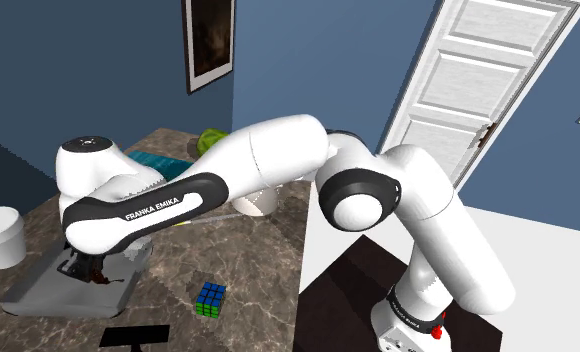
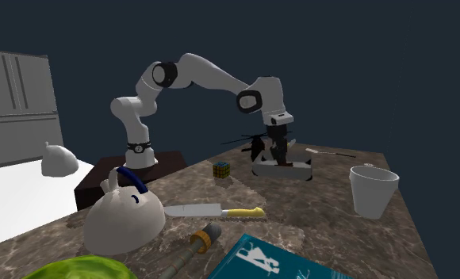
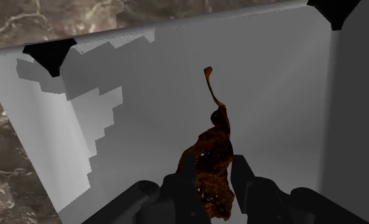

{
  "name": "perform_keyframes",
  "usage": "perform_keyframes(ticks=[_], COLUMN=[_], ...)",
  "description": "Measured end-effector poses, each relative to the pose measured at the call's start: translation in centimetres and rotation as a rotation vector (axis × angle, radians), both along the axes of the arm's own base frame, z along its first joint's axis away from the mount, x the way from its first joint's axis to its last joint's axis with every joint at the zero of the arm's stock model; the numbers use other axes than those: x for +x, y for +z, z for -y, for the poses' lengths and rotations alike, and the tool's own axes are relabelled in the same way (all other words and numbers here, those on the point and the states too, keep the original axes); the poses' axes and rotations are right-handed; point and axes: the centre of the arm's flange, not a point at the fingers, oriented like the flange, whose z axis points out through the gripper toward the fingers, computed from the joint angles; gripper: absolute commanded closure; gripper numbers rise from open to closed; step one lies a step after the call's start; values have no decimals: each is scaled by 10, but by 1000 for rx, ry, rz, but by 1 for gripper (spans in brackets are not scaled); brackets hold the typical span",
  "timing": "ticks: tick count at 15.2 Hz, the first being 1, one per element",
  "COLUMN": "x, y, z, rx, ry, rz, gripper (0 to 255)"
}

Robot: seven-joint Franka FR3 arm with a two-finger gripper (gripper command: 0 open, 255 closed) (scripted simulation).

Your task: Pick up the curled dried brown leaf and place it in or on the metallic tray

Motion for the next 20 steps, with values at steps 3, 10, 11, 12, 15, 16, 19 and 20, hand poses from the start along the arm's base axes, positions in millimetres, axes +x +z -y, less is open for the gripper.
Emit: perform_keyframes(ticks=[3,10,11,12,15,16,19,20], x=[-1,2,1,1,-3,-3,-3,-4], y=[16,53,59,64,80,81,69,64], z=[0,0,0,-1,-12,-15,-17,-17], rx=[0,0,0,0,0,0,0,-1], ry=[0,0,0,0,0,0,0,0], rz=[0,0,0,0,0,0,0,-1], gripper=[255,255,255,255,255,255,255,255])
